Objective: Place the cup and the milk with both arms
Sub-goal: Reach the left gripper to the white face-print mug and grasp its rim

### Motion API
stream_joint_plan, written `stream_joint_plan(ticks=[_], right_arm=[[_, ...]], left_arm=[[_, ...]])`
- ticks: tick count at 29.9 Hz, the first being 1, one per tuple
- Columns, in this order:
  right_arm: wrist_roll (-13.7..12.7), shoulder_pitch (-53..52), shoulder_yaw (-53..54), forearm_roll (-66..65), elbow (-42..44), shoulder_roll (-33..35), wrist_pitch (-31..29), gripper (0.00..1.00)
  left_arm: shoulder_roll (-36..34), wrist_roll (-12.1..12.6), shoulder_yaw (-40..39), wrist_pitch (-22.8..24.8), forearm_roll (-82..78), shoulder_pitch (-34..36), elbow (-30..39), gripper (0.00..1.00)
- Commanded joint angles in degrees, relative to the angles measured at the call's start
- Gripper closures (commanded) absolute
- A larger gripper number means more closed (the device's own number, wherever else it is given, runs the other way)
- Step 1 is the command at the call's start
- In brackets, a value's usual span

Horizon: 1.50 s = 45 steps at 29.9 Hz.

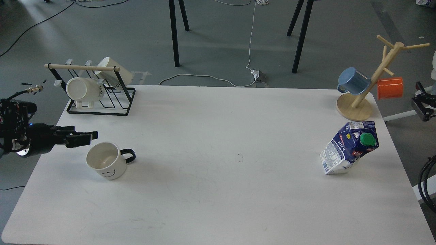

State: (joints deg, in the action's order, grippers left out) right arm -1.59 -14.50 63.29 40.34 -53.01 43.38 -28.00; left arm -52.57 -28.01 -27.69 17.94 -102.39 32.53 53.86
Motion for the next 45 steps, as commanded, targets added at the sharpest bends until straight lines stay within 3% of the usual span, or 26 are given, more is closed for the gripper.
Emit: stream_joint_plan(ticks=[1, 27, 33, 39, 40, 42, 45], right_arm=[[0.0, 0.0, 0.0, 0.0, 0.0, -0.1, 0.0, 0.01], [-0.1, 0.2, 0.0, -0.1, 0.1, -0.1, 0.0, 0.01], [-0.1, 0.2, 0.0, -0.1, 0.4, -0.1, 0.0, 0.01], [-0.1, 0.3, 0.0, -0.1, 0.5, -0.1, 0.0, 0.01], [-0.1, 0.3, 0.0, -0.1, 0.5, -0.1, 0.0, 0.01], [-0.1, 0.3, 0.0, -0.1, 0.9, -0.1, 0.0, 0.01], [-0.1, 0.3, 0.0, -0.1, 1.0, -0.1, 0.0, 0.01]], left_arm=[[1.6, 0.0, 0.1, -0.1, 0.0, -0.2, -1.3, 0.02], [5.9, 0.0, 0.1, -1.3, -0.3, -4.5, -4.1, 0.07], [5.9, 0.0, 0.3, -2.6, -0.6, -5.0, -4.3, 0.31], [5.9, 0.0, 0.3, -4.2, -2.7, -5.0, -4.3, 0.47], [5.9, 0.0, 0.3, -4.2, -2.7, -5.1, -4.2, 0.52], [5.9, 0.0, 0.3, -4.5, -2.7, -5.2, -4.3, 0.74], [6.0, 0.0, 0.4, -6.5, -2.7, -5.3, -4.3, 0.92]])
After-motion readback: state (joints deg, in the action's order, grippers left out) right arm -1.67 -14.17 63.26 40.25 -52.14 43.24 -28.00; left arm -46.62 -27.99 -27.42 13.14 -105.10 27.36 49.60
